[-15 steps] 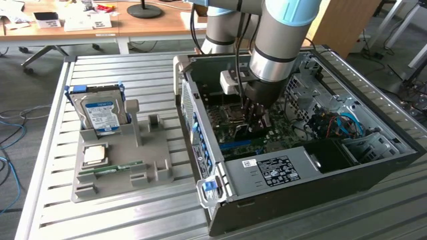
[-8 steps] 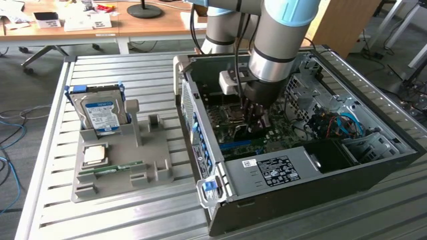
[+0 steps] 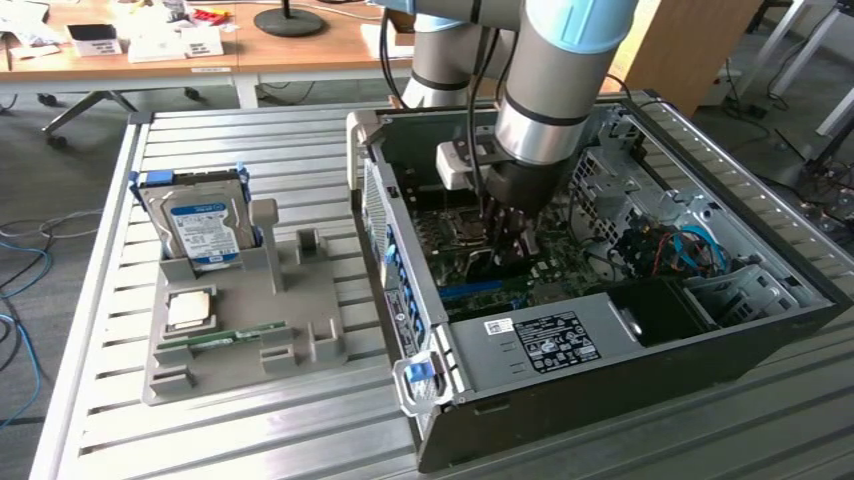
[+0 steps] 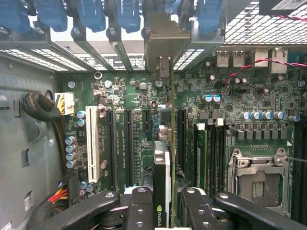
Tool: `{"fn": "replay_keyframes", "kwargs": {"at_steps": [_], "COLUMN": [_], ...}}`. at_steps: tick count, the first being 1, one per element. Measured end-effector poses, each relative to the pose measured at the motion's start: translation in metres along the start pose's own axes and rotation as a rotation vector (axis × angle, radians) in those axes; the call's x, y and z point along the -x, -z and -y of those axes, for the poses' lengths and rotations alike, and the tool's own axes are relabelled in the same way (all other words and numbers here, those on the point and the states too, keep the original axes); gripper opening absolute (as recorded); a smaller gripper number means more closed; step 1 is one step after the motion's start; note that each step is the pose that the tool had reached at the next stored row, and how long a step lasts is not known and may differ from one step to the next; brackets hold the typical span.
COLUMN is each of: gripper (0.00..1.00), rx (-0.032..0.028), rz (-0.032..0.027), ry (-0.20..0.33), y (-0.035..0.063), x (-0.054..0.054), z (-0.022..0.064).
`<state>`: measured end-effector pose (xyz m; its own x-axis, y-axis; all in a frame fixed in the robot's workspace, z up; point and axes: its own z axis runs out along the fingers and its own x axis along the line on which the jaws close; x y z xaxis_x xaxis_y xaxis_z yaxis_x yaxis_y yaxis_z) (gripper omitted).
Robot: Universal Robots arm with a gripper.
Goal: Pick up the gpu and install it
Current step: 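Insert the gpu into the slot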
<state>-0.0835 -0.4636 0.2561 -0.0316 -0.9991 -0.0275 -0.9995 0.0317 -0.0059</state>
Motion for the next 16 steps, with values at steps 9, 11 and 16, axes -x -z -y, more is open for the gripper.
{"fn": "replay_keyframes", "kwargs": {"at_steps": [9,11,16], "gripper": [0.27,0.27,0.27], "rx": [-0.0001,0.0001,-0.0001], "rz": [0.0002,-0.0002,0.0], "ry": [0.0,0.0,0.0], "y": [-0.0035,-0.0046,-0.0063], "x": [-0.0001,-0.0002,-0.0002], "z": [-0.0007,-0.0007,-0.0011]}}
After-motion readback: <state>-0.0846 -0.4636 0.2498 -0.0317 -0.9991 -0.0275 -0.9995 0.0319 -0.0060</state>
